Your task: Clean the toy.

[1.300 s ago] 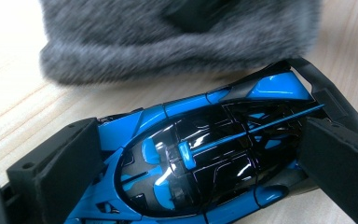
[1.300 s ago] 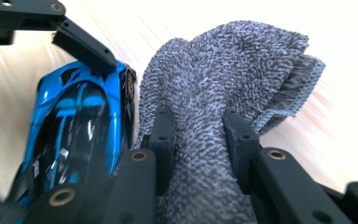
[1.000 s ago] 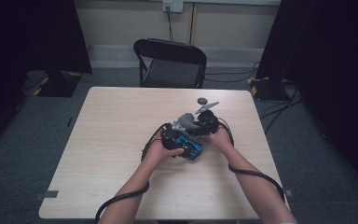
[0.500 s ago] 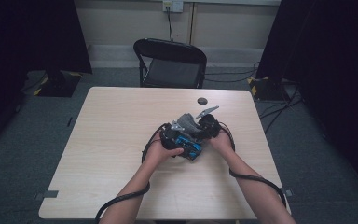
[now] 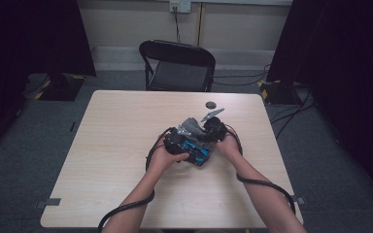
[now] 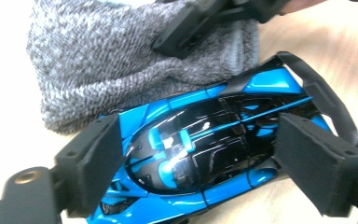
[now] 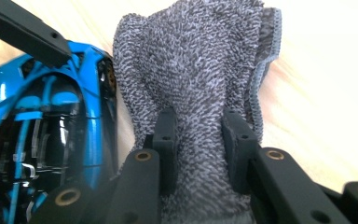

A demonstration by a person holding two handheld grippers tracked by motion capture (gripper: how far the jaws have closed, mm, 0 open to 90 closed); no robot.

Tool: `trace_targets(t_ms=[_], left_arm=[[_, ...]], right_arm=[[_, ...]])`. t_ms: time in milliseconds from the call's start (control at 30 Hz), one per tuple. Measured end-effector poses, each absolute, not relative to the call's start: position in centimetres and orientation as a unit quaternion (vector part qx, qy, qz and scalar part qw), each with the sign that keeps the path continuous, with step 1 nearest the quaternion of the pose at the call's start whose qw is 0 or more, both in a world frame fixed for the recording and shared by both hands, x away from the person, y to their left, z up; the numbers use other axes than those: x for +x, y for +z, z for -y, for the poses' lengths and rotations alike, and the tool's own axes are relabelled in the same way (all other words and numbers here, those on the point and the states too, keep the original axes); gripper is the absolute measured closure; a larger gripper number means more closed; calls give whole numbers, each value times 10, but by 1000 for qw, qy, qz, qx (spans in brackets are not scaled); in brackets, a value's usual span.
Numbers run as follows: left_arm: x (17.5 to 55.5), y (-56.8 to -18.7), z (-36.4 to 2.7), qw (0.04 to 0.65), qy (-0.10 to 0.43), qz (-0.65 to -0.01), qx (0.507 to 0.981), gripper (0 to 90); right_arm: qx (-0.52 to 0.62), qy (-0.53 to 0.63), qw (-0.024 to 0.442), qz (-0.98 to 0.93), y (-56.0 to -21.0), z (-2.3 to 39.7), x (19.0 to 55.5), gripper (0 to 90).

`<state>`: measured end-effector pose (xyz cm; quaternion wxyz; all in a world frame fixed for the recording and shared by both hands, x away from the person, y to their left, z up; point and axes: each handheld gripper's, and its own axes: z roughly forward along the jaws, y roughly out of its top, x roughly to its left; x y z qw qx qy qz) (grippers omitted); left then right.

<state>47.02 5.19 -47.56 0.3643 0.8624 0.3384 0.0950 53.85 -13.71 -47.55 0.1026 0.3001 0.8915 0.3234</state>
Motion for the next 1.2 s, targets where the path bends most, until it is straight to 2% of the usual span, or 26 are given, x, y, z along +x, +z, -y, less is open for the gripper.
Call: trace_targets(t_ms=[400,1200], left_arm=[[472,-482,-46,365,91,-353,856,26],[471,-484,-46,371,96,-352,854,22]], right_arm=[[267,319,100,-904,-481,128,538,741],[237,305,66,-920,-476,157,531,747]])
